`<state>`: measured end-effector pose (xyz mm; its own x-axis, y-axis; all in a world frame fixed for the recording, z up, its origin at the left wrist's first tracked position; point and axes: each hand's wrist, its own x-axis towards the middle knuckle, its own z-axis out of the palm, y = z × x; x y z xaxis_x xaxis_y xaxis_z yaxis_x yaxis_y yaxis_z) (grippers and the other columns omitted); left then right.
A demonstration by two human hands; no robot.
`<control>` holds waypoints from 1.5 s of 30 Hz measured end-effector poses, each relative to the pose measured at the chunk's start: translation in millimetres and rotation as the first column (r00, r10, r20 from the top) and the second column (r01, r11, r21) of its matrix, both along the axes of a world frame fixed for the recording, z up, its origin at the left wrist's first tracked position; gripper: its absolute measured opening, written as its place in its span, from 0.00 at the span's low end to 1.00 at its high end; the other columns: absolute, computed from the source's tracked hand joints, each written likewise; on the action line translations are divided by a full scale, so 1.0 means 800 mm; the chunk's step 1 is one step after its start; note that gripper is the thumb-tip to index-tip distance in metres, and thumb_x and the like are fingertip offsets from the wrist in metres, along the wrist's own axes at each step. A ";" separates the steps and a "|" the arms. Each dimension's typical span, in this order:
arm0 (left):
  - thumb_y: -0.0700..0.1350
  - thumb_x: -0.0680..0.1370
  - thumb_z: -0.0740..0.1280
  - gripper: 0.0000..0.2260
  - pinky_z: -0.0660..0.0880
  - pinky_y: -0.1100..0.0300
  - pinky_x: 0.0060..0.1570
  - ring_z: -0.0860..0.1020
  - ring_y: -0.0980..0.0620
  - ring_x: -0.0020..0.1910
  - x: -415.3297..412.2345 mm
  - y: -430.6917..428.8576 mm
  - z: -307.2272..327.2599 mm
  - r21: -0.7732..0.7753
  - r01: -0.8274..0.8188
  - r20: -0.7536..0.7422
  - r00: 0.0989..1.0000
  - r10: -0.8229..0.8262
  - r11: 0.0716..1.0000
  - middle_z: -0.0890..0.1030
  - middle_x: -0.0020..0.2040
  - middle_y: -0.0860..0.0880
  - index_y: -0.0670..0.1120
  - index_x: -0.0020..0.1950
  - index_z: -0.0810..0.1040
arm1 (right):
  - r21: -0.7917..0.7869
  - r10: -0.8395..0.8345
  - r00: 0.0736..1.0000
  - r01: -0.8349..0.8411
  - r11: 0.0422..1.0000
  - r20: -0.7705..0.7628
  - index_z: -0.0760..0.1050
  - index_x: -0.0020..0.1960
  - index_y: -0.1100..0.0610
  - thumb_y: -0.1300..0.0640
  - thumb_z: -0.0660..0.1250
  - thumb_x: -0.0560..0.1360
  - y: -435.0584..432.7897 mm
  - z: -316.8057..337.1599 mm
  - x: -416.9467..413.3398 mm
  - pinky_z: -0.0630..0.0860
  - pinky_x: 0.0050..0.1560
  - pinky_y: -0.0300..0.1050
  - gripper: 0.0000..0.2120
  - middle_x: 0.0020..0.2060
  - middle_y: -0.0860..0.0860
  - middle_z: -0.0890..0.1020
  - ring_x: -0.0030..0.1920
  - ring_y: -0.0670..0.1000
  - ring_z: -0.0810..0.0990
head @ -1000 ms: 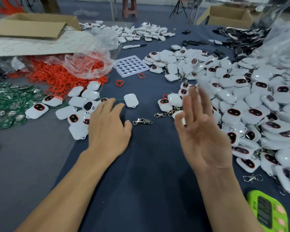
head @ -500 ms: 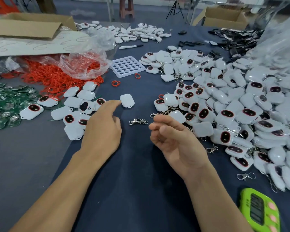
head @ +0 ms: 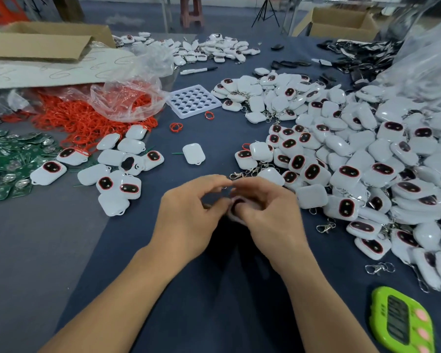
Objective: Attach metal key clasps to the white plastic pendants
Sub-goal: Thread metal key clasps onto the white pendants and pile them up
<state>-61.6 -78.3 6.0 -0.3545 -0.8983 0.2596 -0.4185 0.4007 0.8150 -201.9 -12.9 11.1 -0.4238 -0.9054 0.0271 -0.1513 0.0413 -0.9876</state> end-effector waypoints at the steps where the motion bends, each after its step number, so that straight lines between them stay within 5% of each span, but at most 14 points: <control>1: 0.44 0.75 0.74 0.14 0.74 0.75 0.49 0.81 0.69 0.46 0.001 -0.004 0.000 0.045 -0.034 0.037 0.999 0.032 0.998 0.83 0.48 0.69 0.63 0.53 0.85 | -0.004 -0.116 0.989 0.116 0.993 -0.091 0.85 0.47 0.47 0.70 0.67 0.73 0.002 0.002 -0.004 0.82 0.47 0.35 0.18 0.40 0.42 0.87 0.42 0.40 0.85; 4: 0.43 0.76 0.70 0.12 0.76 0.67 0.55 0.80 0.69 0.48 0.004 -0.014 0.000 0.076 -0.035 0.179 0.984 0.021 0.996 0.83 0.49 0.70 0.62 0.48 0.85 | -0.001 -0.428 0.878 0.438 0.899 -0.213 0.84 0.38 0.47 0.64 0.66 0.72 0.009 0.012 -0.021 0.72 0.29 0.32 0.14 0.29 0.42 0.83 0.27 0.41 0.77; 6: 0.41 0.76 0.69 0.13 0.76 0.64 0.54 0.78 0.65 0.49 0.004 -0.013 0.000 0.043 0.014 0.238 0.971 -0.024 0.999 0.82 0.52 0.68 0.60 0.48 0.85 | 0.051 -0.486 0.803 0.533 0.845 -0.346 0.82 0.37 0.49 0.61 0.65 0.73 0.011 0.016 -0.035 0.75 0.34 0.41 0.12 0.29 0.44 0.83 0.31 0.45 0.79; 9: 0.41 0.76 0.68 0.12 0.74 0.63 0.53 0.77 0.63 0.49 0.004 -0.013 -0.002 -0.005 0.049 0.269 0.962 -0.046 0.999 0.81 0.53 0.66 0.59 0.48 0.85 | 0.134 -0.410 0.723 0.565 0.814 -0.557 0.80 0.37 0.50 0.53 0.64 0.75 0.016 0.015 -0.039 0.74 0.40 0.48 0.10 0.32 0.47 0.82 0.38 0.53 0.80; 14: 0.41 0.76 0.67 0.13 0.72 0.66 0.51 0.77 0.65 0.49 0.006 -0.015 -0.004 0.014 0.073 0.252 0.965 -0.074 0.997 0.81 0.54 0.66 0.59 0.48 0.85 | 0.346 -0.170 0.693 0.538 0.769 -0.700 0.78 0.43 0.43 0.34 0.70 0.72 0.022 0.013 -0.040 0.67 0.43 0.47 0.13 0.34 0.38 0.74 0.41 0.51 0.74; 19: 0.41 0.77 0.67 0.12 0.71 0.69 0.49 0.77 0.63 0.50 0.007 -0.017 -0.005 -0.006 0.090 0.270 0.959 -0.085 0.996 0.80 0.54 0.65 0.58 0.48 0.85 | 0.357 -0.080 0.705 0.450 0.818 -0.705 0.75 0.42 0.46 0.40 0.71 0.75 0.021 0.009 -0.036 0.71 0.44 0.48 0.12 0.34 0.42 0.79 0.41 0.50 0.78; 25: 0.41 0.76 0.68 0.11 0.74 0.68 0.52 0.78 0.63 0.51 0.004 -0.017 -0.005 -0.013 0.085 0.268 0.960 -0.078 0.996 0.81 0.52 0.66 0.58 0.49 0.85 | 0.179 -0.181 0.806 0.334 0.925 -0.564 0.77 0.36 0.50 0.55 0.73 0.73 0.017 0.001 -0.031 0.70 0.31 0.33 0.09 0.28 0.43 0.80 0.31 0.44 0.78; 30: 0.48 0.74 0.71 0.11 0.78 0.65 0.53 0.83 0.61 0.48 -0.001 -0.008 0.004 0.213 0.167 -0.036 0.986 -0.163 0.963 0.85 0.46 0.64 0.62 0.53 0.85 | 0.066 -0.038 0.969 0.056 0.996 -0.243 0.81 0.40 0.47 0.55 0.72 0.66 0.012 -0.002 -0.011 0.73 0.34 0.34 0.05 0.31 0.43 0.83 0.30 0.41 0.77; 34: 0.44 0.74 0.69 0.13 0.80 0.53 0.58 0.85 0.54 0.51 -0.002 -0.009 0.007 0.304 0.330 -0.139 0.943 -0.301 0.894 0.87 0.49 0.56 0.57 0.54 0.86 | 0.059 0.026 0.995 -0.020 0.998 -0.098 0.81 0.39 0.50 0.57 0.71 0.64 0.009 -0.006 -0.004 0.76 0.37 0.45 0.05 0.31 0.48 0.84 0.32 0.46 0.78; 38: 0.41 0.73 0.73 0.12 0.80 0.65 0.49 0.86 0.55 0.47 0.003 -0.012 0.008 0.347 0.372 -0.192 0.927 -0.322 0.861 0.88 0.46 0.54 0.58 0.51 0.87 | 0.038 0.013 1.000 -0.014 0.999 0.018 0.81 0.36 0.50 0.61 0.71 0.63 0.010 -0.003 -0.010 0.73 0.35 0.40 0.07 0.29 0.46 0.81 0.32 0.46 0.76; 45: 0.42 0.73 0.76 0.09 0.79 0.65 0.44 0.85 0.57 0.40 0.002 -0.006 0.005 0.274 0.222 -0.120 0.973 -0.196 0.936 0.87 0.38 0.55 0.58 0.42 0.87 | 0.015 0.035 0.997 -0.036 0.999 0.074 0.84 0.40 0.51 0.64 0.72 0.65 0.012 0.003 -0.011 0.80 0.41 0.39 0.08 0.34 0.50 0.86 0.37 0.47 0.84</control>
